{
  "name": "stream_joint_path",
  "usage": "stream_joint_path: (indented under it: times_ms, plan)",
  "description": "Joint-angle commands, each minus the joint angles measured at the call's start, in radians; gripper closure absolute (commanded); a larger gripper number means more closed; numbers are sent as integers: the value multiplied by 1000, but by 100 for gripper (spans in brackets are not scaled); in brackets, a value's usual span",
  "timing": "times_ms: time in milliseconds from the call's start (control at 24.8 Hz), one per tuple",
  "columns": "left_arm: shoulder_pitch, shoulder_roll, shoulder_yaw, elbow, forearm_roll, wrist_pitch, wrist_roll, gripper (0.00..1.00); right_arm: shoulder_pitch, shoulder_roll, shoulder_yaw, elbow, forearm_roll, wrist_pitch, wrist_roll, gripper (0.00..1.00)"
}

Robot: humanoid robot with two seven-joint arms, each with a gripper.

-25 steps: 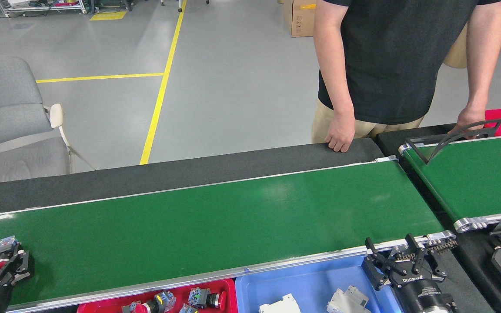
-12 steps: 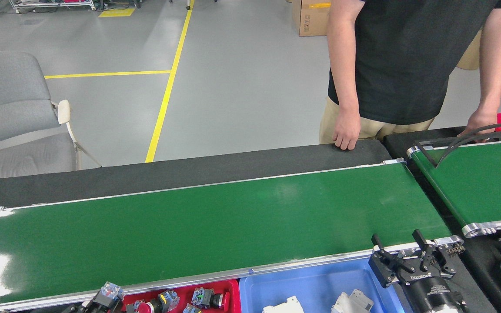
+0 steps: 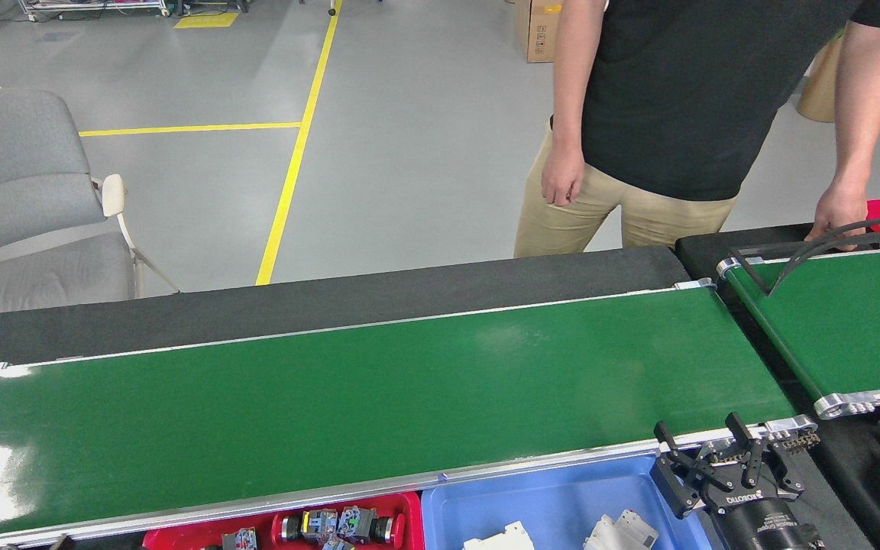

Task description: Pick switch part from conveyor to tray

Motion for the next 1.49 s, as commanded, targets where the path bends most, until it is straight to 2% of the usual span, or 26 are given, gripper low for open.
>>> stream_joint_path:
  times_ms: [0,121,282,1048,1209,1451]
  plan:
    - [10,19,31,13,-1,40,20,0,2,-9,-5,-15,-3,-15,0,0]
    - [6,45,33,28,-1,40,22,0,39,-15,-3,-25,-2,-36,3,1]
    - [3,45,33,33,1,39,22,0,74,-15,-3,-81,0,-39,3,1]
    - [-10,39,31,31,4,43,22,0,76,-9,-5,-82,5,-38,1,1]
    - [-16,41,33,28,4,45,22,0,106,-9,-5,-82,5,-38,1,1]
    - [-19,44,33,19,7,43,22,0,109,13,-9,-82,5,-30,-5,1]
